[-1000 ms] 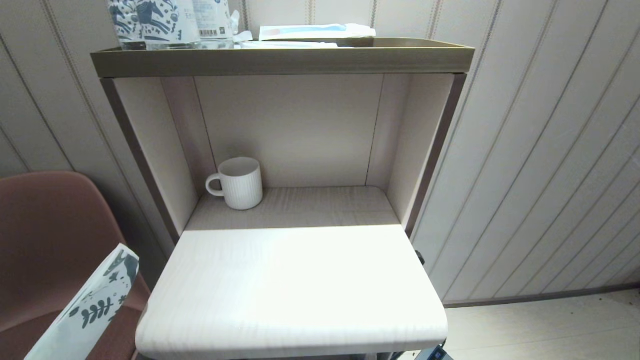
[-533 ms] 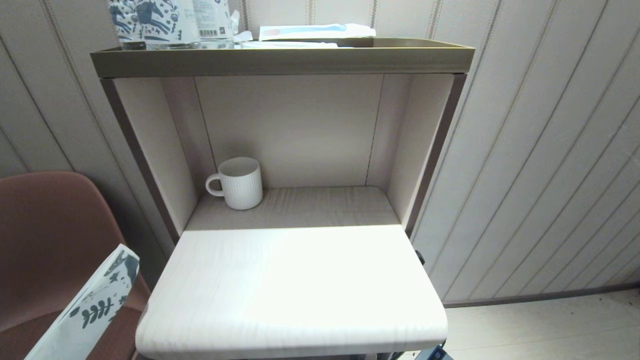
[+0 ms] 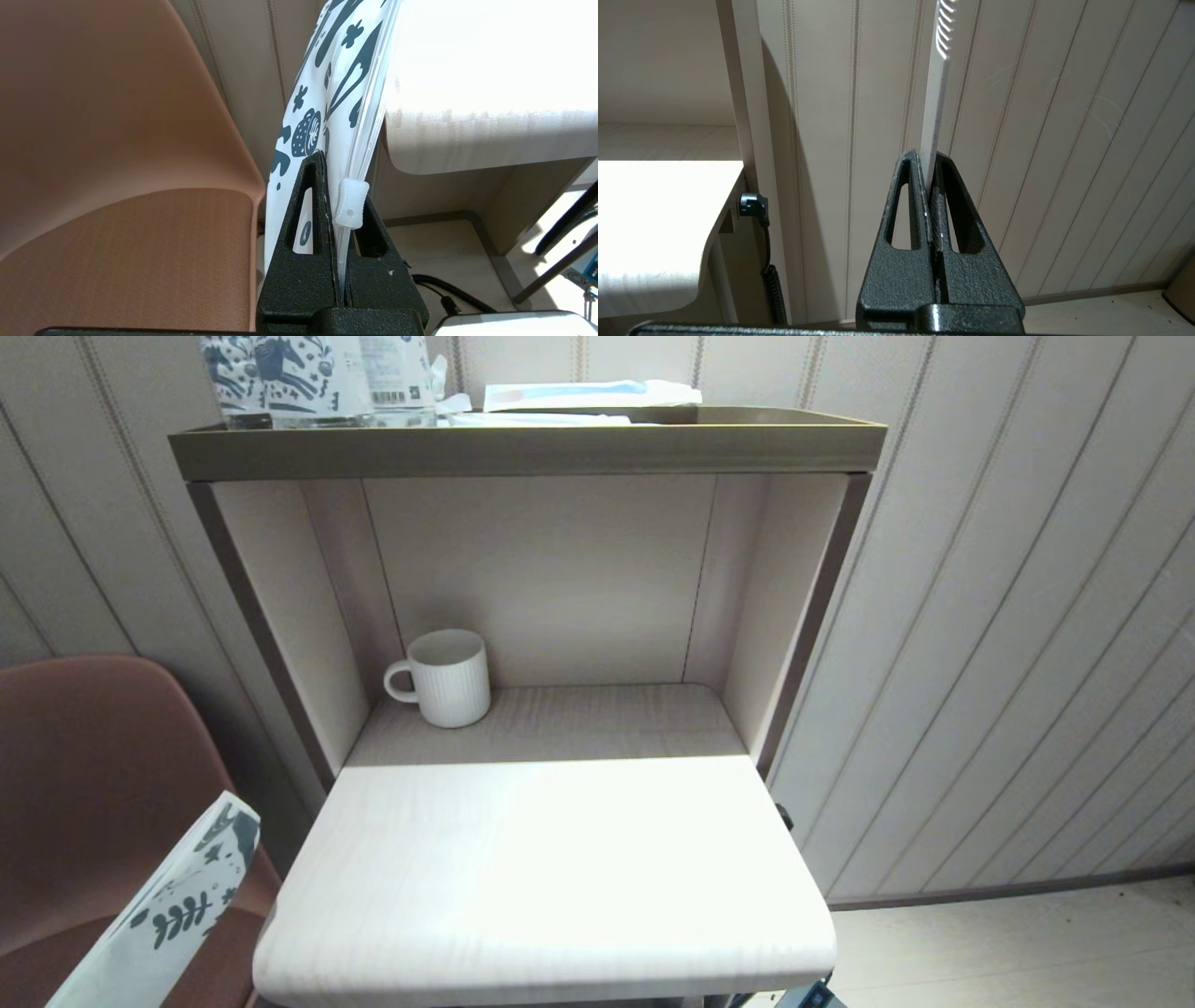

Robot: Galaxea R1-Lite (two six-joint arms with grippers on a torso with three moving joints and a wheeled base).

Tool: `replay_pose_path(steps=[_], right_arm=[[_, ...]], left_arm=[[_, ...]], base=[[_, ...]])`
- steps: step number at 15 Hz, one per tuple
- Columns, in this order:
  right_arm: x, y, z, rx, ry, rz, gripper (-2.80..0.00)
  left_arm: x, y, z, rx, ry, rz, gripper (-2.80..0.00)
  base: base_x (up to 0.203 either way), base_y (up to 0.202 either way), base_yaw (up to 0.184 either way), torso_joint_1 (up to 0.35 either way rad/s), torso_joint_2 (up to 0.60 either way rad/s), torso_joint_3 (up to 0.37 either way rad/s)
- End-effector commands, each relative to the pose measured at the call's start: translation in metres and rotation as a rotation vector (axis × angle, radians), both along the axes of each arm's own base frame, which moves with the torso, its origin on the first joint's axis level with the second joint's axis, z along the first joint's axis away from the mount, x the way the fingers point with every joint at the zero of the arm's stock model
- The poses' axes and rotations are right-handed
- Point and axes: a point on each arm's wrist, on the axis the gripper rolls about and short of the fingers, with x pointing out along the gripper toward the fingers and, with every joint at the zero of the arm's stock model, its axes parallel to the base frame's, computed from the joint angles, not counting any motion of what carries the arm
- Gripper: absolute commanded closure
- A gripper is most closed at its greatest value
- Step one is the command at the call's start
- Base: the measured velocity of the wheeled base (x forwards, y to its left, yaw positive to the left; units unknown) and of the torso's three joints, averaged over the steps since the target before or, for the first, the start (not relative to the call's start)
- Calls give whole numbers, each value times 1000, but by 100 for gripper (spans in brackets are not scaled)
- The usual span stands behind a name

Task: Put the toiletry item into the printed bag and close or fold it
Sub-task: Place the comb into the storage bag

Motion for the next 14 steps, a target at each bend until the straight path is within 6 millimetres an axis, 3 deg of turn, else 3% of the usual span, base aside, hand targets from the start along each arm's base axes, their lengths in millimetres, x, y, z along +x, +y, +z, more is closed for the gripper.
replay_pose_path(steps=[1,14], right_arm=[[-3,0,3,0,-11,-4,0],[-2,1,0,-12,40,32,0]], left_arm=[[0,0,0,1,1,0,0],[0,0,0,1,1,0,0]], base=[[0,0,0,0,0,0],[0,0,0,0,0,0]])
